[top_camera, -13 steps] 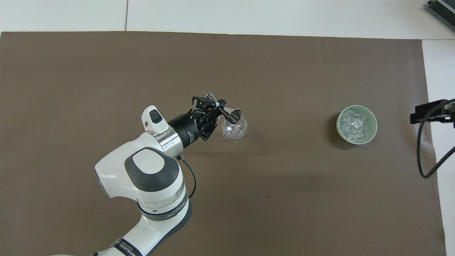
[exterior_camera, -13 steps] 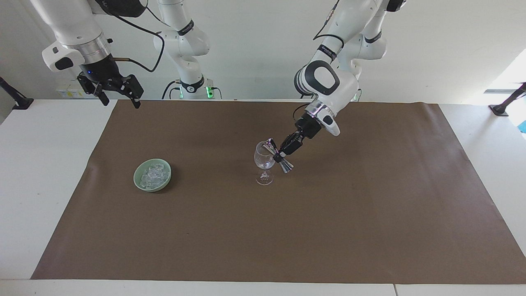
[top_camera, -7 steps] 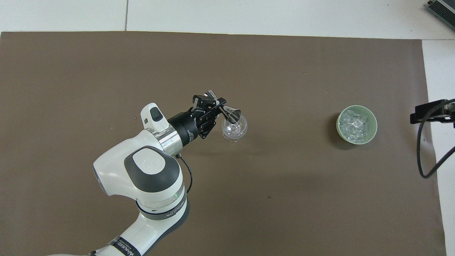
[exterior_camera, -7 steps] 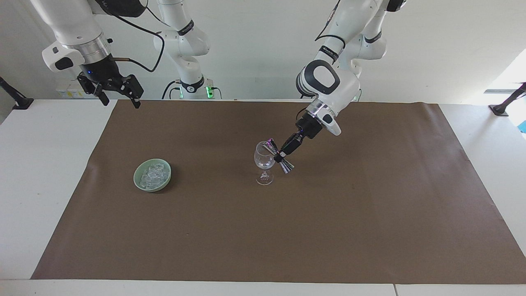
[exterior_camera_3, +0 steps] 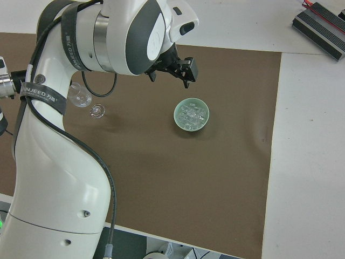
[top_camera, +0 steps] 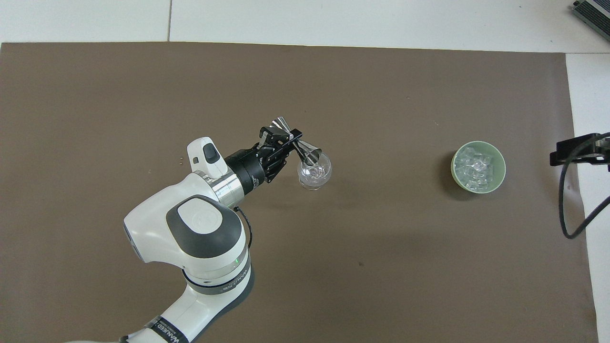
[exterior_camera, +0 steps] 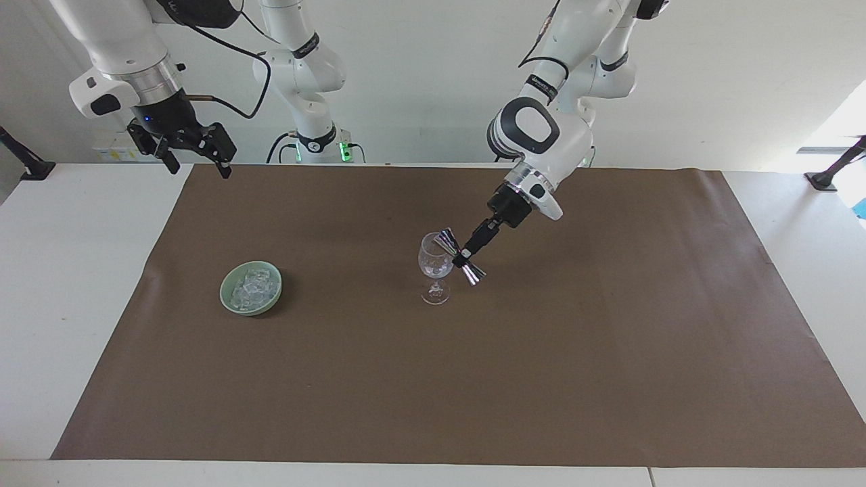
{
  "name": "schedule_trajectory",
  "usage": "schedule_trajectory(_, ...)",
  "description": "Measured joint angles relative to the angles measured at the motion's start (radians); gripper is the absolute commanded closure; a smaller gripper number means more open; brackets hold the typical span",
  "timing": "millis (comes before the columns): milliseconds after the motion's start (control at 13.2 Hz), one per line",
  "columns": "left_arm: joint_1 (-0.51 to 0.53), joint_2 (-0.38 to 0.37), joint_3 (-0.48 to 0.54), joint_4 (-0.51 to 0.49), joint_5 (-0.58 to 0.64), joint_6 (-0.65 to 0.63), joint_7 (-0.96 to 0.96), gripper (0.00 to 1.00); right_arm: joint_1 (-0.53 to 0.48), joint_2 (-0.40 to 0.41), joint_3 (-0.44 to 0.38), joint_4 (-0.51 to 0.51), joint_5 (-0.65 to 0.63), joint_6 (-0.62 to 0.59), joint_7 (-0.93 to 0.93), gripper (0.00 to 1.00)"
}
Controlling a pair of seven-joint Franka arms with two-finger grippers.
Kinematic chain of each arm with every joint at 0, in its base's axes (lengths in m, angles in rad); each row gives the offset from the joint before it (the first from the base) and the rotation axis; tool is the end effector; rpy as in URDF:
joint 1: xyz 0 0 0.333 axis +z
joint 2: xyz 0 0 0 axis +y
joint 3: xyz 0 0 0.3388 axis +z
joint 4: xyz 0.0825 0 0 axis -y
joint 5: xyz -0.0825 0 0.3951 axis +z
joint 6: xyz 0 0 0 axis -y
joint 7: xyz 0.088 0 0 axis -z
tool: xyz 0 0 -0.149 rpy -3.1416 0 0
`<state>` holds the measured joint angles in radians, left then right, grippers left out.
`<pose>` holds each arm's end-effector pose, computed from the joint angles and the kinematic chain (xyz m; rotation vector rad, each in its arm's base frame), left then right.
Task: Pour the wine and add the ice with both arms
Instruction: 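Tilt the metal cup with the left gripper over the glass, then hold the metal cup tilted over the glass with the left gripper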
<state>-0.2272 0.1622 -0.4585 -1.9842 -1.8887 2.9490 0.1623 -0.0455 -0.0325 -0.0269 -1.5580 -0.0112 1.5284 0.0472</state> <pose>0.5342 -0.3544 0.4106 1.8059 0.9689 0.1922 0.5493 -0.0418 0.6259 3.1256 -0.1879 0.0043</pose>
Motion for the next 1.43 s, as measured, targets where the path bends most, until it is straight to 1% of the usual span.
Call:
schedule_trajectory(227,0.000,0.000,0.000,0.001,0.004,0.012,0.037,1.00,0.000,0.000,0.000,0.000,0.000,0.000,0.000,0.00)
schedule_trajectory(453,-0.002,0.000,-0.003,0.009,0.043,0.045,0.040,1.00,0.000,0.000,0.000,0.000,0.000,0.000,0.000,0.00)
schedule_trajectory(906,-0.009,0.007,-0.008,0.024,0.077,0.093,0.042,1.00,0.000,0.000,0.000,0.000,0.000,0.000,0.000,0.00)
schedule_trajectory(1208,-0.045,0.018,-0.008,0.035,0.096,0.149,0.042,1.00,0.000,0.000,0.000,0.000,0.000,0.000,0.000,0.00)
schedule_trajectory(1435,-0.050,0.029,-0.006,0.043,0.134,0.159,0.042,1.00,0.000,0.000,0.000,0.000,0.000,0.000,0.000,0.00)
